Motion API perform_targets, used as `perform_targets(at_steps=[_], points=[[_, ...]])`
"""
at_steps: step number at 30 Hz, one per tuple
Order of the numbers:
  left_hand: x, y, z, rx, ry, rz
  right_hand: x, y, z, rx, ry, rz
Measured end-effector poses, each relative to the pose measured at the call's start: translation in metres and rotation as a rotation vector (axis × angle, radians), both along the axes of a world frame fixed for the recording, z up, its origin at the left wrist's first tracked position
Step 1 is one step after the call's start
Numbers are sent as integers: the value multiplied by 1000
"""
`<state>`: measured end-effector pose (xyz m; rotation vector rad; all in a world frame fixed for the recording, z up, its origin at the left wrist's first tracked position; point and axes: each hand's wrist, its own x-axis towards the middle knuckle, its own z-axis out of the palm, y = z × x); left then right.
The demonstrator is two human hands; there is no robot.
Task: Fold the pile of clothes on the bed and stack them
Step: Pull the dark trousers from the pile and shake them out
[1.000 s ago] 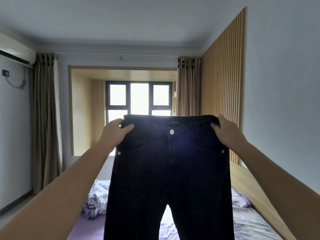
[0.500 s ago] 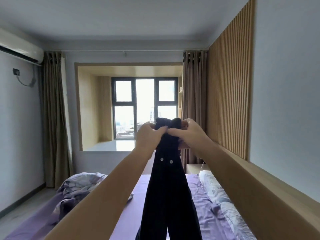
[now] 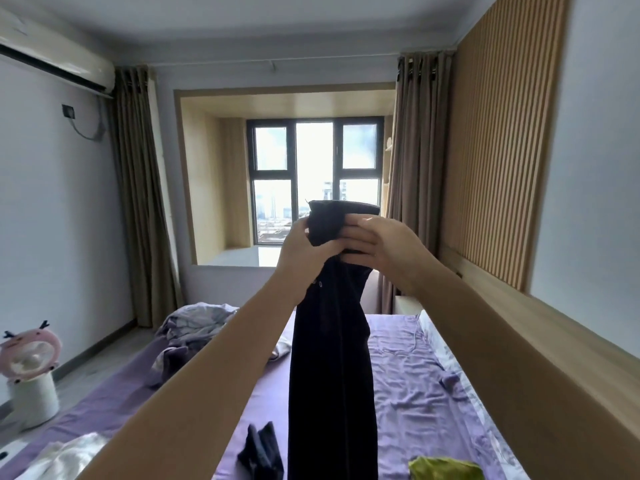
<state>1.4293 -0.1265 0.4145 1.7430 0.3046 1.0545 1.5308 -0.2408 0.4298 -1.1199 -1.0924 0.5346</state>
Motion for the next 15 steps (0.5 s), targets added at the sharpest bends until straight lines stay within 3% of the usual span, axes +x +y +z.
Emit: perform_targets(at_steps=[3,4,6,10,15], points=[[-2,4,0,-54,-47,26,8,2,-31,9,-326,-324],[-3,6,1,-96,-63,0,13,2,-43,24,-369,-467],[-6,9,4,-168,-109,-51,23,3,-68,36,-270,-610],[-10,13,11,-240,-181,-116,35,10,-106,-43,86,-300],[-20,27,16,-274,-205,-60,44,9,-112,-69,71,-192]])
